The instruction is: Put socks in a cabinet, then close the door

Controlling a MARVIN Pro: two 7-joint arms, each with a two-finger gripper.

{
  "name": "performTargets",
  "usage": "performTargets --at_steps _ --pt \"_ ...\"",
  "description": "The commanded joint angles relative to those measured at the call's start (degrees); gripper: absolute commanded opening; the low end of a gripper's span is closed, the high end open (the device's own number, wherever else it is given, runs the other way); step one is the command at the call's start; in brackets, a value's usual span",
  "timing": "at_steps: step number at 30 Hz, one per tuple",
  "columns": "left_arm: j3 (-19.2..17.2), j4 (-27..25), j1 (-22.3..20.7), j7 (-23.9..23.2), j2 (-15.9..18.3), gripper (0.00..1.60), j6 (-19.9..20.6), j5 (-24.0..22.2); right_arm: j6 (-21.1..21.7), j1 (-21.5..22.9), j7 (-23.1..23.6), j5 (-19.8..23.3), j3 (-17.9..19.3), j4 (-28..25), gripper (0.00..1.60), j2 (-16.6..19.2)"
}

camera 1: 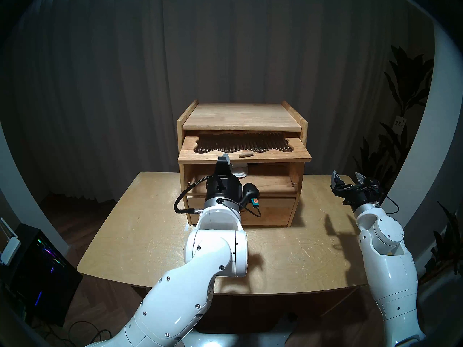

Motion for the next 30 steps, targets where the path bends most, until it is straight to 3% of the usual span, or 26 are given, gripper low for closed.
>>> performTargets --at_steps 1,17,23,25,26,28,30 --pt "1.51 -3.50 1.91 0.69 1.02 0.00 0.65 1.21 -0.62 0.36 0.15 -0.11 0.09 -1.35 1.60 0.14" --pt "5.60 -10.33 3.30 1.03 8.42 0.00 6.17 0.61 -0.60 0.38 0.14 -0.10 0.08 -1.33 1.60 0.15" --pt "7.45 -12.99 3.24 0.73 12.78 0.00 8.43 -0.61 -0.60 0.38 0.14 -0.10 0.08 -1.33 1.60 0.15" --pt "7.75 -14.75 3.19 0.42 14.53 0.00 8.38 -3.34 -0.59 0.39 0.14 -0.09 0.08 -1.32 1.60 0.15" --pt "7.95 -15.00 2.81 -0.32 14.69 0.00 6.18 -7.81 -0.54 0.43 0.14 -0.08 0.07 -1.27 1.60 0.16" --pt "8.31 -16.68 2.30 -2.31 16.13 0.00 4.00 -11.72 -0.46 0.50 0.13 -0.06 0.05 -1.14 1.60 0.17" --pt "8.45 -17.35 1.88 -2.85 16.70 0.00 2.79 -13.40 -0.39 0.55 0.12 -0.04 0.04 -1.02 1.60 0.17"
